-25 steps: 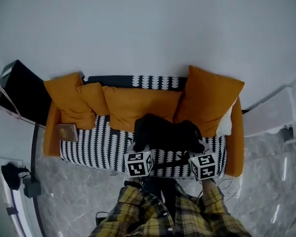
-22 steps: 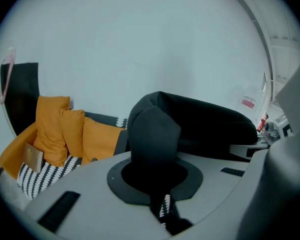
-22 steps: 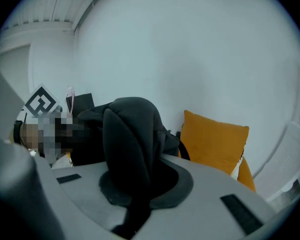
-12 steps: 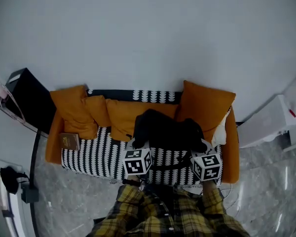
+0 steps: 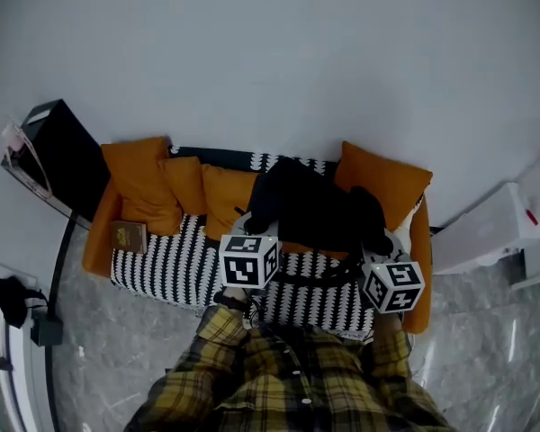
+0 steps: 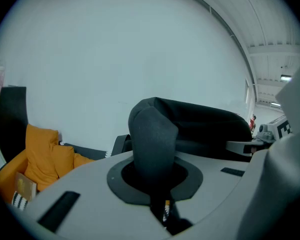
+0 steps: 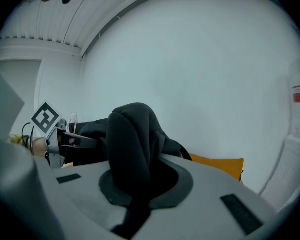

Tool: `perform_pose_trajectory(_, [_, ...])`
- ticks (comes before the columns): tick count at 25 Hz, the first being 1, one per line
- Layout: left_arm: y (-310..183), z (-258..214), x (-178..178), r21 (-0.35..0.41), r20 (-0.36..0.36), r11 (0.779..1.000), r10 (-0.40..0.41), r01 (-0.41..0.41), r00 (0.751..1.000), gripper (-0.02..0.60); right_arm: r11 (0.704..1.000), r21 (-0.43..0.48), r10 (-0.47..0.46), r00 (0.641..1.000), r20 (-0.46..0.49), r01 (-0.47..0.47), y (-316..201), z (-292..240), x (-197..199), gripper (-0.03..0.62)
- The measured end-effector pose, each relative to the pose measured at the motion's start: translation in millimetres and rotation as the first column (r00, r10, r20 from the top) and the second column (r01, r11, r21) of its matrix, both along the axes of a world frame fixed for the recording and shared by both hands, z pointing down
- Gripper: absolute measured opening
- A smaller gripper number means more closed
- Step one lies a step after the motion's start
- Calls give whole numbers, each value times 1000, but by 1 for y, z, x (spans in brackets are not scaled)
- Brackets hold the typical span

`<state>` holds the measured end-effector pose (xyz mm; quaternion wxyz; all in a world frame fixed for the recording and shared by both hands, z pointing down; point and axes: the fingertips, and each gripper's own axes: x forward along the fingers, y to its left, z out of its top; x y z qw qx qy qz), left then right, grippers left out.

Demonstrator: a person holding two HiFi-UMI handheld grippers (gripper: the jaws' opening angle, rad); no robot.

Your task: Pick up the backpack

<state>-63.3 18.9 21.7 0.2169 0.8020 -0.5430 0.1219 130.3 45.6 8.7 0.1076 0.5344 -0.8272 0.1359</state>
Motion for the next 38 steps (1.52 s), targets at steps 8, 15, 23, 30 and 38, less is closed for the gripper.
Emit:
perform_pose_trajectory(8, [1, -28, 5, 20, -36, 999, 30, -30, 999, 43, 997, 73, -14, 1000, -20, 16, 1, -37, 3, 28])
perform_pose_trajectory(15, [4, -45, 9, 70, -29, 995, 75, -73, 997, 43, 991, 129, -19, 999, -29, 23, -2, -57, 5, 28])
perform_pose_trajectory(23, [18, -47, 1, 78, -8, 990, 122, -121, 993, 43, 993, 112, -28, 999, -15, 29, 11, -53, -2, 28])
perform_pose_trajectory(30, [16, -43, -5, 61, -13, 988, 145, -144, 989, 43, 995, 95, -35, 999, -14, 37, 13, -49, -7, 28])
perform_pose_trajectory(38, [16, -32, -10, 26, -4, 989, 145, -145, 989, 43, 996, 58, -62, 997, -37, 64, 16, -40, -17, 28])
